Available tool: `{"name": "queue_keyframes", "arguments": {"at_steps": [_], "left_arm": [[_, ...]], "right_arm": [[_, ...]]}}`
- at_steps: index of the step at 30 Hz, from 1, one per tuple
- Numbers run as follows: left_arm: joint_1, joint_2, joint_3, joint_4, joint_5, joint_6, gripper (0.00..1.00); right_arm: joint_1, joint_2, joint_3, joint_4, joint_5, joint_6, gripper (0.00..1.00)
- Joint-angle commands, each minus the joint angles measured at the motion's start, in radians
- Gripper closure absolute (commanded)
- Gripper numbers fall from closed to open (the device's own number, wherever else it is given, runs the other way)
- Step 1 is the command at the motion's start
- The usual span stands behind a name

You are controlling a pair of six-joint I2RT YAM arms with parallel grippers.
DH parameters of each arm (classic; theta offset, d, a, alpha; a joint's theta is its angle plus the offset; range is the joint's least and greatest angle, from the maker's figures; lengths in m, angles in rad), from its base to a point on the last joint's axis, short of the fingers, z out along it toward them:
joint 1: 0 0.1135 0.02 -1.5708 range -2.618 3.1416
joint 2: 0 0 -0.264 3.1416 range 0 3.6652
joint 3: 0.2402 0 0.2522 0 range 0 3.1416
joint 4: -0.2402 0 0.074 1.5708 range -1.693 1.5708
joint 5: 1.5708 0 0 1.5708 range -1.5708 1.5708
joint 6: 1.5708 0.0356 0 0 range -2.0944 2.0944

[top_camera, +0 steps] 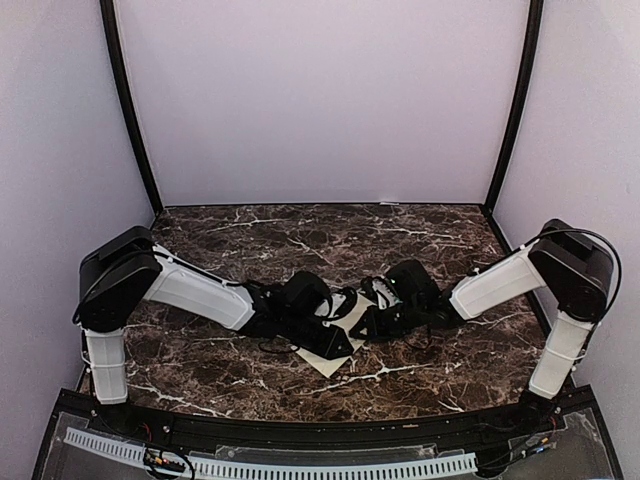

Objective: Place the letter into the envelope and seal it
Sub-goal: Seal the envelope flap on the envelope.

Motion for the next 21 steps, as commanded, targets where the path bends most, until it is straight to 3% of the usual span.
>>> {"name": "queue_keyframes", "arguments": {"at_steps": [1, 12, 21], "left_arm": [[0.006, 0.011, -0.034, -0.011, -0.011, 0.016, 0.88], [0.014, 0.012, -0.085, -0.03, 0.003, 0.005, 0.94], [0.02, 0.012, -0.085, -0.028, 0.015, 0.008, 0.97]], "right_arm": [[0.009, 0.02, 0.018, -0.035, 0.029, -0.001, 0.91], [0.008, -0.031, 0.017, 0.012, -0.047, 0.036, 0.9], [0.009, 0.047, 0.011, 0.125, -0.105, 0.101, 0.94]]}}
